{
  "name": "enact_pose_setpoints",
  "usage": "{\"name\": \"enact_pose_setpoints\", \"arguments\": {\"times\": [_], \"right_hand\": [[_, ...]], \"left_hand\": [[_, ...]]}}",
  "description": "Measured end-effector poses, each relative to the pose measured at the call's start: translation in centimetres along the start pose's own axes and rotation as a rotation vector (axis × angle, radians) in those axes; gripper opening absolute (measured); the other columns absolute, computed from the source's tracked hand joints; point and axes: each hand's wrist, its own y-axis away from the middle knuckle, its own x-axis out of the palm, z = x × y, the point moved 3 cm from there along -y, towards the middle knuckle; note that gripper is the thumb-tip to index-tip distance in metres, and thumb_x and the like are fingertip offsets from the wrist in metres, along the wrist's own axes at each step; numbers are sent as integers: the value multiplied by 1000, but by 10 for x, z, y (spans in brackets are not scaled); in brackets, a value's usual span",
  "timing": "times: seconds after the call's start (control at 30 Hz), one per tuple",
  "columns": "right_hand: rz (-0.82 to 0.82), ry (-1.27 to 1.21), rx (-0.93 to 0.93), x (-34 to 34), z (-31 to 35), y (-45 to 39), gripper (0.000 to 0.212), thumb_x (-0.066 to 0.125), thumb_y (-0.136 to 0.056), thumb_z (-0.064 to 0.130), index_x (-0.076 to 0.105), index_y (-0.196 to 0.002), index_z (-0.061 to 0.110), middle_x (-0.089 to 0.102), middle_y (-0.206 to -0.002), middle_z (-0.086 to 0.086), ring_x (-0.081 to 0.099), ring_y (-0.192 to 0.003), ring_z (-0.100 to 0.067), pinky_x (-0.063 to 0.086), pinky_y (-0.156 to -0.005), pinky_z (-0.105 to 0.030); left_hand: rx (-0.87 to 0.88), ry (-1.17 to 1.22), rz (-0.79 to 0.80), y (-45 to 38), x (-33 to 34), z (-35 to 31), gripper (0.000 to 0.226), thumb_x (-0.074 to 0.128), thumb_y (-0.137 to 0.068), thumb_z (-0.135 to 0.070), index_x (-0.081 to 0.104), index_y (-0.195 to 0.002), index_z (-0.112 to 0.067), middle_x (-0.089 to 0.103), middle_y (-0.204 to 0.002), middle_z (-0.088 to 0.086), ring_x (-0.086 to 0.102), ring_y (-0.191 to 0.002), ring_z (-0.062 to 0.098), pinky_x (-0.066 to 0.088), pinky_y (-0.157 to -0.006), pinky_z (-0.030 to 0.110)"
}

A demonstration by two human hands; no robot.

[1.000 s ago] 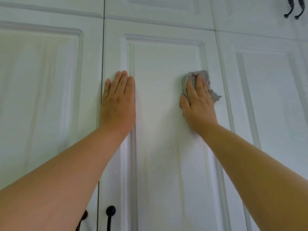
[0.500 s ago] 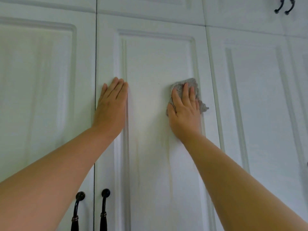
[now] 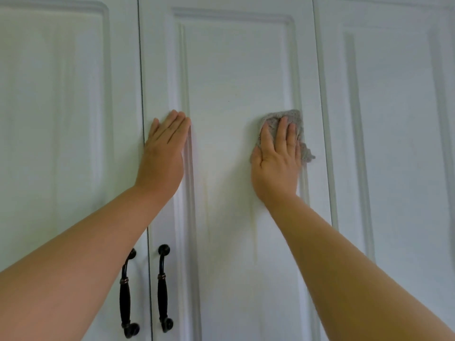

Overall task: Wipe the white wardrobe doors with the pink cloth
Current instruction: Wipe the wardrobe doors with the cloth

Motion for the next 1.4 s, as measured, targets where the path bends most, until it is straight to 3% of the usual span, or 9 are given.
{"name": "enact_pose_setpoints", "arguments": {"times": [0.23,0.33,0.47,0.6,0.77,0.97,1.1,1.23,1.4], "right_hand": [[128,139,-591,21,28,60,50,33,-106,35,30,-156,30,17,-167,-3,6,-156,-24,5,-125,-51],[104,147,-466,7,5,24,55,27,-106,37,19,-159,29,11,-168,-1,1,-156,-21,-2,-125,-48],[2,78,-203,12,37,0,55,27,-105,33,17,-160,30,7,-169,-1,-3,-156,-21,-5,-125,-49],[56,129,-444,29,51,56,52,30,-107,33,25,-158,29,13,-168,-3,3,-156,-24,2,-125,-52],[194,196,-783,22,0,103,50,31,-108,36,25,-157,29,19,-166,-2,10,-155,-24,12,-124,-56],[-8,77,-177,23,37,47,58,27,-104,33,16,-160,26,12,-168,-3,1,-156,-24,-6,-124,-50],[38,130,-408,42,68,96,55,37,-104,32,29,-158,26,18,-167,-5,6,-155,-28,7,-123,-57],[141,156,-702,35,20,132,51,39,-106,33,32,-156,26,20,-166,-4,10,-155,-26,11,-123,-57],[57,114,-348,18,-17,98,55,29,-105,34,15,-157,24,13,-167,-6,4,-156,-27,8,-124,-57]], "left_hand": [[-20,-30,5,-1,-1,-5,47,32,-100,-4,46,-144,2,45,-151,17,34,-146,30,14,-123,50],[-6,-119,23,5,1,-5,48,39,-100,-2,43,-148,-3,42,-154,12,32,-148,25,10,-122,54],[-45,-93,6,7,0,-6,54,25,-97,-5,42,-148,-4,42,-155,10,30,-148,24,7,-123,51],[-59,-84,13,9,0,-9,53,30,-97,-2,39,-149,-3,38,-156,12,28,-149,24,5,-123,45],[-67,-99,-25,11,5,-15,55,39,-99,8,30,-152,1,30,-160,16,20,-151,28,-2,-123,37],[-13,-20,-26,28,0,-13,55,26,-95,6,34,-149,5,32,-157,22,25,-149,33,7,-125,40],[-47,55,14,34,-5,-15,53,27,-98,-9,36,-149,4,33,-157,21,26,-149,32,9,-125,39],[-45,4,12,48,-4,-31,48,39,-100,-6,42,-148,-2,35,-158,16,28,-149,29,12,-123,50],[-52,-61,-5,72,0,-41,56,40,-96,2,34,-152,-2,29,-160,17,24,-150,30,6,-125,47]]}}
